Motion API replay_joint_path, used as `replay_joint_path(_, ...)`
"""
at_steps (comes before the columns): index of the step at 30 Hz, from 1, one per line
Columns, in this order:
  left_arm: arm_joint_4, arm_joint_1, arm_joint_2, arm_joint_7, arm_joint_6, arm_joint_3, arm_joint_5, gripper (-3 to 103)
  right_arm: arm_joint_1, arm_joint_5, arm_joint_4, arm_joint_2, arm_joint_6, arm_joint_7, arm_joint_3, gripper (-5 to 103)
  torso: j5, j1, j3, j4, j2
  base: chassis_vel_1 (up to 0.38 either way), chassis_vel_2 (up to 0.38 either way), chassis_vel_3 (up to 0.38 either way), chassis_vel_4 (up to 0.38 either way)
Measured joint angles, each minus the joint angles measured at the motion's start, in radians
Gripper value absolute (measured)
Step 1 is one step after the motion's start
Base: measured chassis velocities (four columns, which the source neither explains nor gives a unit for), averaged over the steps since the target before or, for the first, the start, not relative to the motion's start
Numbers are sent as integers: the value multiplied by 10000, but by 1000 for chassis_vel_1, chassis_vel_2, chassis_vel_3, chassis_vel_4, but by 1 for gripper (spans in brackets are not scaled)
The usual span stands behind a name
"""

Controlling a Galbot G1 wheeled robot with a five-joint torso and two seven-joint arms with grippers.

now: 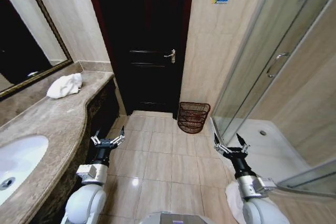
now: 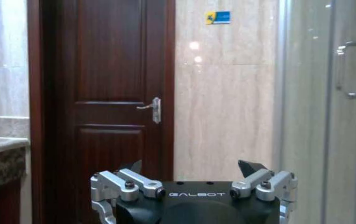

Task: Discard the used towel into the hamper.

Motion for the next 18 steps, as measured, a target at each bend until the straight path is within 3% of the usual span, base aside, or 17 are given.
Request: replay_joint_path(18, 140, 36, -29, 20, -220, -10, -17, 100, 41, -4, 18, 17, -28, -12, -11, 100, -1, -2, -1, -1, 1, -25, 214, 202, -29)
